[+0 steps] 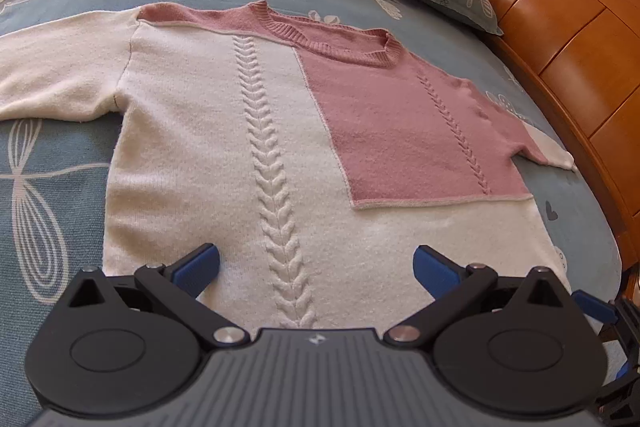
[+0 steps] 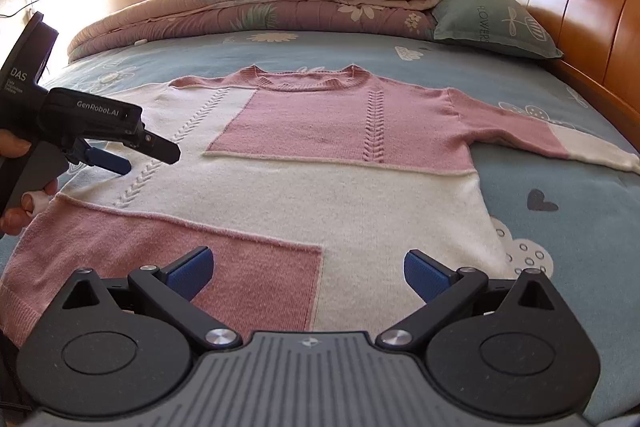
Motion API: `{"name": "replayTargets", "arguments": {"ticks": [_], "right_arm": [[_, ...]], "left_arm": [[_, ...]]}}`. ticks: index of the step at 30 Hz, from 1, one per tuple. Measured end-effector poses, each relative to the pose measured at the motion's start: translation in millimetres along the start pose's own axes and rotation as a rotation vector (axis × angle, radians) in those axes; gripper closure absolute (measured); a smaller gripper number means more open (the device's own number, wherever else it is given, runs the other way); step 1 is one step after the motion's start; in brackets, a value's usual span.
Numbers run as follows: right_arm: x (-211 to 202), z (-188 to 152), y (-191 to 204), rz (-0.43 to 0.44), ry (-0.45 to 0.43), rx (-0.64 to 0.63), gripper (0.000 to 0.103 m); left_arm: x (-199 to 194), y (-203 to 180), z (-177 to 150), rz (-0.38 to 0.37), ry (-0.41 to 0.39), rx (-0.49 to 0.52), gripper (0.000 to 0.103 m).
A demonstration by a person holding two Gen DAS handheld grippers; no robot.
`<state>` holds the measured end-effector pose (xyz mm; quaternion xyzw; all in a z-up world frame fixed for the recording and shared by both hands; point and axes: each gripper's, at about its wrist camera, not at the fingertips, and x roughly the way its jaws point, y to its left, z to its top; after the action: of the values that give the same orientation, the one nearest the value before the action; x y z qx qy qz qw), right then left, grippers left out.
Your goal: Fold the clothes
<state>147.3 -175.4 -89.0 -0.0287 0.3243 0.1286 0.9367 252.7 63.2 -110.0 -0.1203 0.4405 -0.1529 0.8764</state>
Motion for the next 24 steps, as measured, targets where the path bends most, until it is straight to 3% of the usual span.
{"name": "replayTargets", "arguments": {"ticks": [4,8,12,16,24], "right_arm": [[25,17,3,0.054,-0.014,0.003,0.0],[47,-2,3,0.108,0.085,0.054,0.0],[47,-12,15,0.083,0.098,-0.097,0.0],[45,-14,13,0.094,0.106,-0.103,0.0],[41,-17,17,0.078,0.106,-0.124,0.0]], "left_arm": [[3,-6,-3,0.026,-0.025,0.055,0.001],[8,-16,-4,0.088,-0.022,0.101,0.001],[13,-27,-4,0.153,-0.017,0.148,0.001],[22,-43,-3,0.238,-0.006,0.196,0.0],[12,-50,26,0.212,-0.044,0.238,0.001]]}}
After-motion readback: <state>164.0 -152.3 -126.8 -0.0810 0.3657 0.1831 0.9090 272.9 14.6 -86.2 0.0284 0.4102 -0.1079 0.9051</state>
